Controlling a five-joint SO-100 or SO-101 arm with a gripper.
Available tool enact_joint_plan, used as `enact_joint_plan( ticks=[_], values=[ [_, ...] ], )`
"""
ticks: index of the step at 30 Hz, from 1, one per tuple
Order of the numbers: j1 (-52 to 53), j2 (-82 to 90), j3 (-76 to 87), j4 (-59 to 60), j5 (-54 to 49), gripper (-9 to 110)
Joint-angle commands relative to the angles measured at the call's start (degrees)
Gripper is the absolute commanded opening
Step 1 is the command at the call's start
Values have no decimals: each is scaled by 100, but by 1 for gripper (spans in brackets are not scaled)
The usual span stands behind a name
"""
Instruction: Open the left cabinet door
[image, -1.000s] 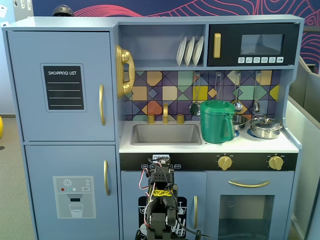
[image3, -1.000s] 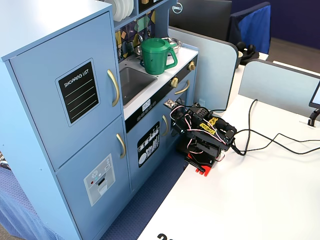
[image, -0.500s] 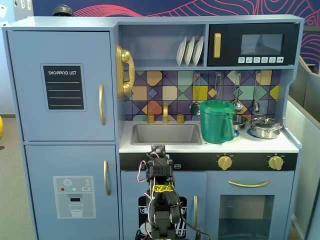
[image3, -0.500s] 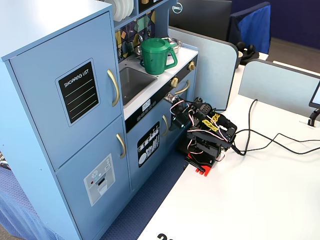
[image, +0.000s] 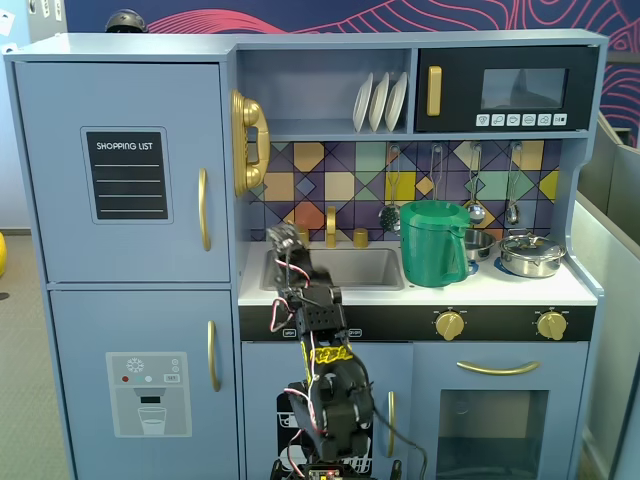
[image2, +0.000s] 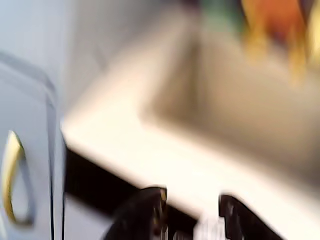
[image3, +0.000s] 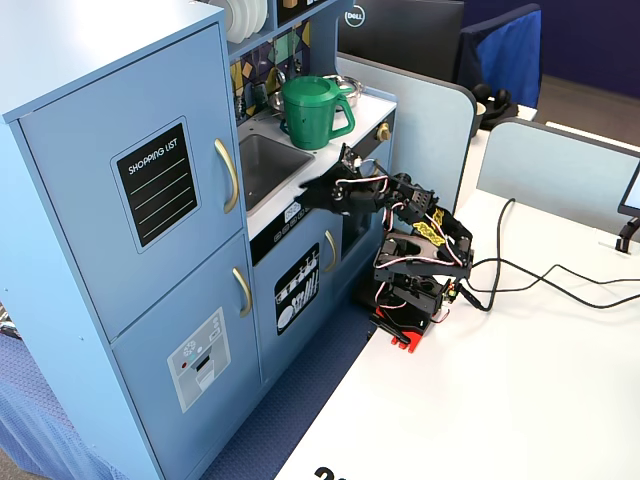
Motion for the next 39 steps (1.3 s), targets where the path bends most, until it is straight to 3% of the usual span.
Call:
enact_joint_plan(
  ticks=[1,5,12,23,39],
  values=[
    [-809,-448,-879,-729,9,7],
    [-1292,-747,-1055,-1037,299,8],
    [-1529,-1081,-1318,-923,1854,7],
    [-2232,-1582,-1213,-1960,773,13],
    [-2250,-2909,-2083,-2997,993,11]
  ],
)
